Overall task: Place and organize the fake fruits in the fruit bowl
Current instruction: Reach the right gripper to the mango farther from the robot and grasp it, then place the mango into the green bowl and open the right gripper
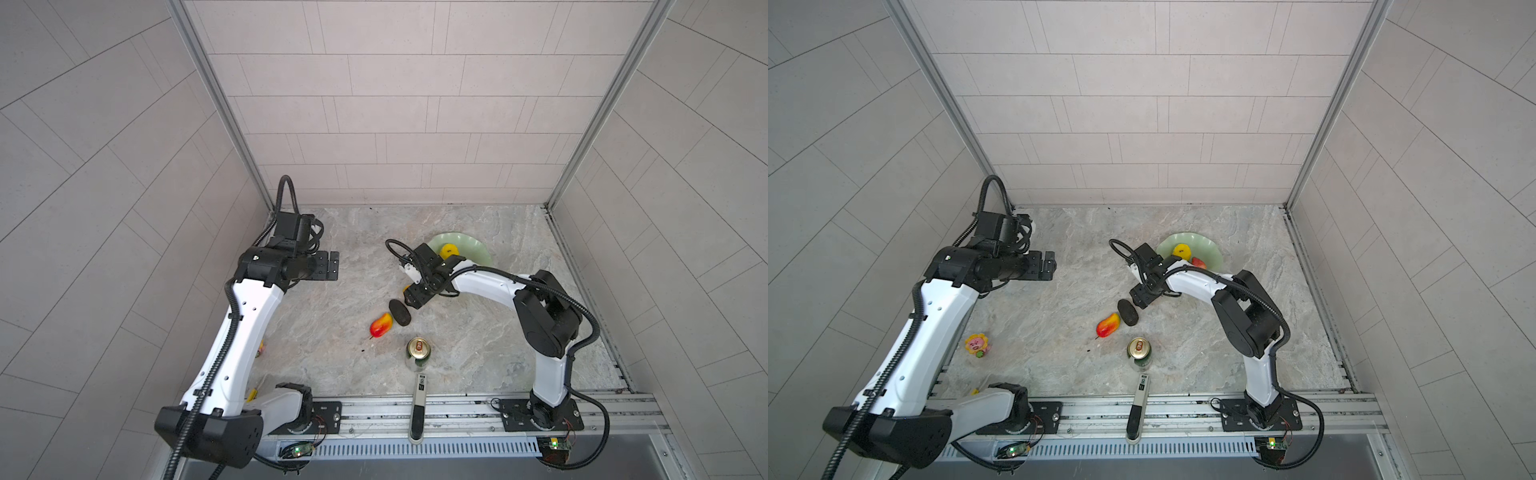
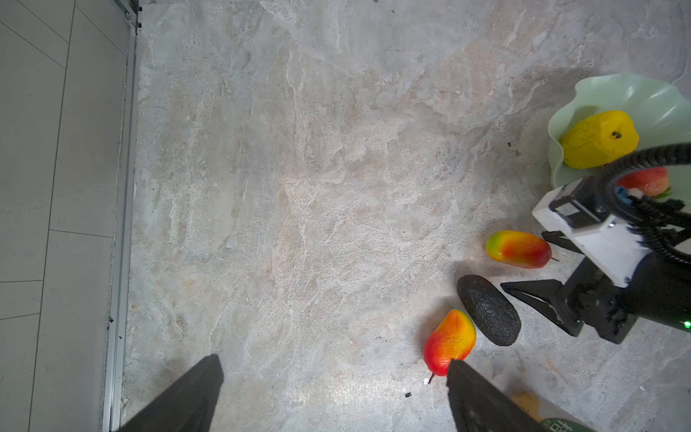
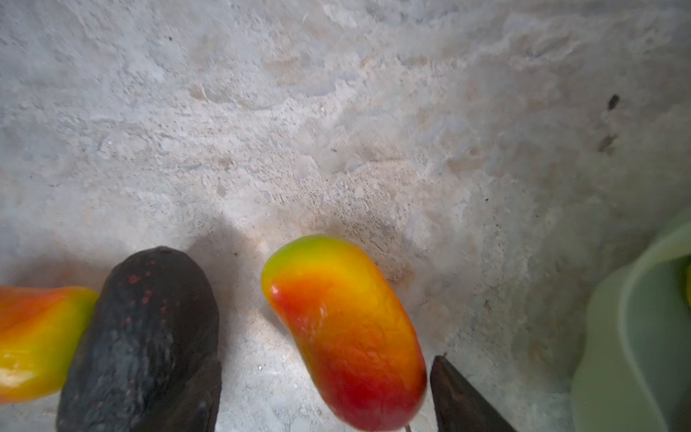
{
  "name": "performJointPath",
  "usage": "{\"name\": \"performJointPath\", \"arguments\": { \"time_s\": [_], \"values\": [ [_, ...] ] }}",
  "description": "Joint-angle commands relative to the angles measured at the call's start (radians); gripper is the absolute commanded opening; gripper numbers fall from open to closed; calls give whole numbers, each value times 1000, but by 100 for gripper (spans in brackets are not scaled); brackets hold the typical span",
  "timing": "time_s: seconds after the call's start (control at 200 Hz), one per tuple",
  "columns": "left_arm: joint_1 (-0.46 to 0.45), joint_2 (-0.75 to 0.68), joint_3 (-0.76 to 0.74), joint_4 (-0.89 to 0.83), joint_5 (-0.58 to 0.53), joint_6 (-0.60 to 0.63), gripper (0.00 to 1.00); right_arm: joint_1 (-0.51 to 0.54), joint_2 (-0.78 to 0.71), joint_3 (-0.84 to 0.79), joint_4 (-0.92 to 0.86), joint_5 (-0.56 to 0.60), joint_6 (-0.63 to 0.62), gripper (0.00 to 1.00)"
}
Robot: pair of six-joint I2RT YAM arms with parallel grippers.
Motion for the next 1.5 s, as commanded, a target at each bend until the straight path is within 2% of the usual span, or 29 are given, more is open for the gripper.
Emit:
{"name": "performJointPath", "arguments": {
  "time_s": [0.0,0.075,0.16,0.27,0.315,0.45,0.611,0.836,1.076,1.251,1.491],
  "values": [
    [2,-19,11,-22,-5,1,100,8,27,39,4,40,-6,74],
    [2,-18,10,-22,-1,1,100,8,49,57,3,43,-3,70],
    [2,-17,12,-22,-5,3,100,11,71,75,-3,36,-1,59],
    [3,-17,12,-23,-7,5,100,16,84,89,-15,28,-3,31],
    [2,-18,12,-23,-9,6,100,17,85,93,-24,29,-7,27],
    [1,-17,7,-21,-9,6,100,27,54,90,-49,29,-16,26],
    [2,-14,7,-20,-9,6,100,24,-70,79,-74,62,-31,26],
    [1,-20,3,-13,-3,3,100,-64,-193,74,-110,139,-38,25],
    [2,-36,-7,-11,-1,1,100,-183,-173,36,-73,202,-61,24],
    [2,-44,-13,-10,2,-4,100,-236,-112,25,-30,170,-69,25],
    [2,-40,-8,-10,0,-4,100,-236,-77,44,-20,167,-70,41]
  ]
}}
